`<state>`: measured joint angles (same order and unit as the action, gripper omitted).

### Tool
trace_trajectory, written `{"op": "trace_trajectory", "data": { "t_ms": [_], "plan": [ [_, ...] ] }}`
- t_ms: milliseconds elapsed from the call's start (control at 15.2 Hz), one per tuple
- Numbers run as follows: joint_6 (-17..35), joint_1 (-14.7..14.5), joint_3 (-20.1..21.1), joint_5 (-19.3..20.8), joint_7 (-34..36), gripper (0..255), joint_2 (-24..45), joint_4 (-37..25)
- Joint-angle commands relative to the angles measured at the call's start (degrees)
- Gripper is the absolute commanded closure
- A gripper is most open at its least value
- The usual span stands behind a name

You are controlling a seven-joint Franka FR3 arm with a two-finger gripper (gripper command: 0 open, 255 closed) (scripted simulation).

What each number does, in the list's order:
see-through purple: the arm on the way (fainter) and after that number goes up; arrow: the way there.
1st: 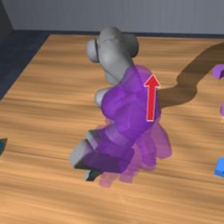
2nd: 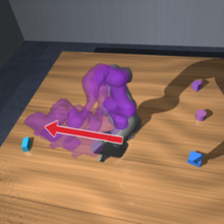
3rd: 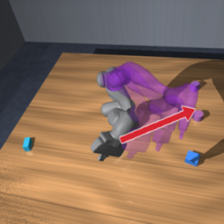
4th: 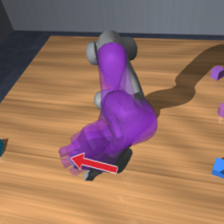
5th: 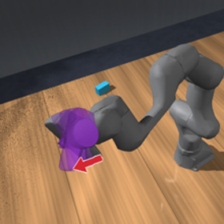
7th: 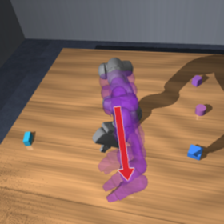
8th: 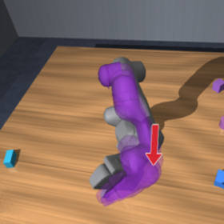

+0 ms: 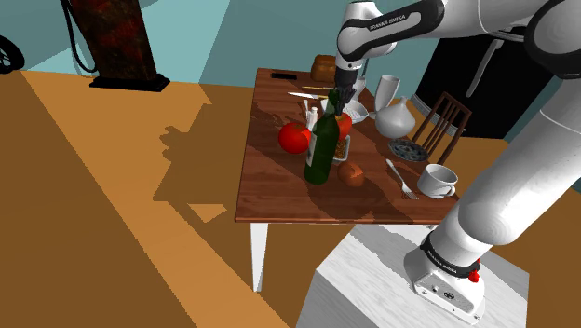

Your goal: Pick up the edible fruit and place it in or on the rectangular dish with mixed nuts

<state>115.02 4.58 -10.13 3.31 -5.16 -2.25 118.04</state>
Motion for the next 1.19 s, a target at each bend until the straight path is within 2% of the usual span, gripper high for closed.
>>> {"op": "trace_trajectory", "data": {
  "t_ms": [0,264,330,660,924,1122],
  "plan": [
    [0.2,0.0,0.0,0.0,0.0,255,0.1,0.1],
    [0.2,0.0,0.0,0.0,0.0,255,0.1,0.1],
    [0.2,0.0,0.0,0.0,0.0,0,0.1,0.1],
    [0.2,0.0,0.0,0.0,0.0,0,0.1,0.1],
    [-7.0,-0.2,0.2,0.1,0.1,0,-1.4,-5.7],
    [-7.0,-0.2,0.2,0.1,0.1,0,-1.4,-5.7]
  ]
}}
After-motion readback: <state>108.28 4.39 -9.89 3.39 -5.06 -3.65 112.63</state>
